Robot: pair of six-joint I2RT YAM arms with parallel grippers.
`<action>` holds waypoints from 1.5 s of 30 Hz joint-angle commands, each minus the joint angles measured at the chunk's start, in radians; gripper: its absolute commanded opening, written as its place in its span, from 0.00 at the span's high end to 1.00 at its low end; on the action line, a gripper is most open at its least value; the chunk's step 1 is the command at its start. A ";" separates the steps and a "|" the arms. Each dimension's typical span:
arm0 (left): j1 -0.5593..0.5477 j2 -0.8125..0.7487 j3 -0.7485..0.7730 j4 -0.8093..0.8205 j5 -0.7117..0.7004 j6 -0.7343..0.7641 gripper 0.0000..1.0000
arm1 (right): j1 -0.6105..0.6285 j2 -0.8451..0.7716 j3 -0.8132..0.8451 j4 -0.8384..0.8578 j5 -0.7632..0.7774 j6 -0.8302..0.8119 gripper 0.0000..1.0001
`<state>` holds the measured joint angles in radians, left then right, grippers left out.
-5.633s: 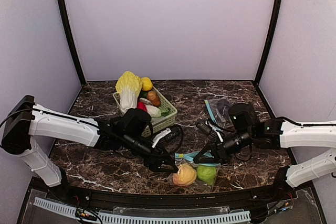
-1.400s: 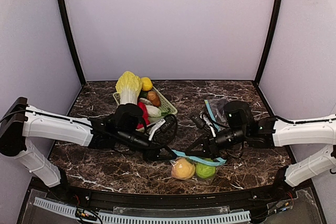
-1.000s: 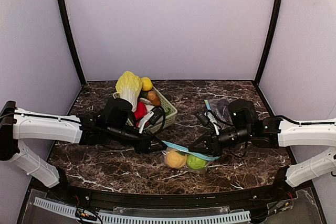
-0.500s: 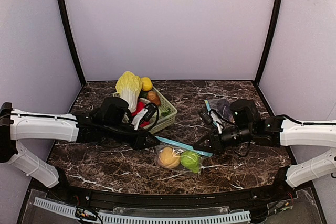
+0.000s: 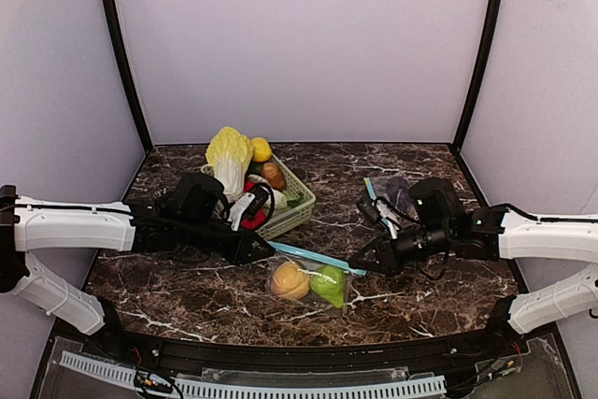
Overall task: Place the food in the zip-top bag and seal the zipper
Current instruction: Zip the zipper on the zipper food storage bag, then set the zipper food storage bag at the center of the board.
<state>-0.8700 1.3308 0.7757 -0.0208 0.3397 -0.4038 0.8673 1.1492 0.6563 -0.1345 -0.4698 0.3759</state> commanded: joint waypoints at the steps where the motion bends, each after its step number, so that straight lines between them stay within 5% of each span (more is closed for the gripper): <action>1: 0.019 -0.037 -0.020 -0.064 -0.059 0.003 0.99 | -0.014 -0.025 0.000 -0.065 0.018 0.000 1.00; 21: 0.022 -0.015 -0.009 -0.067 -0.047 0.027 0.99 | -0.030 -0.027 0.028 -0.100 0.055 0.002 1.00; 23: 0.022 -0.008 -0.007 -0.055 -0.028 0.028 0.93 | -0.034 -0.020 0.038 -0.100 0.075 0.015 1.00; 28: 0.022 0.009 0.006 -0.016 0.002 0.027 0.42 | -0.056 0.008 0.058 -0.102 0.161 0.070 1.00; 33: 0.023 -0.028 -0.003 0.055 0.037 0.042 0.14 | -0.119 0.041 0.059 -0.102 0.241 0.109 1.00; 45: 0.178 -0.172 -0.022 -0.121 -0.054 0.098 0.01 | -0.361 0.129 0.090 -0.146 0.323 0.061 1.00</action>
<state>-0.7532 1.1950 0.7750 -0.0399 0.3187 -0.3370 0.5678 1.2434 0.7120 -0.2634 -0.1860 0.4664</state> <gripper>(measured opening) 0.987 0.041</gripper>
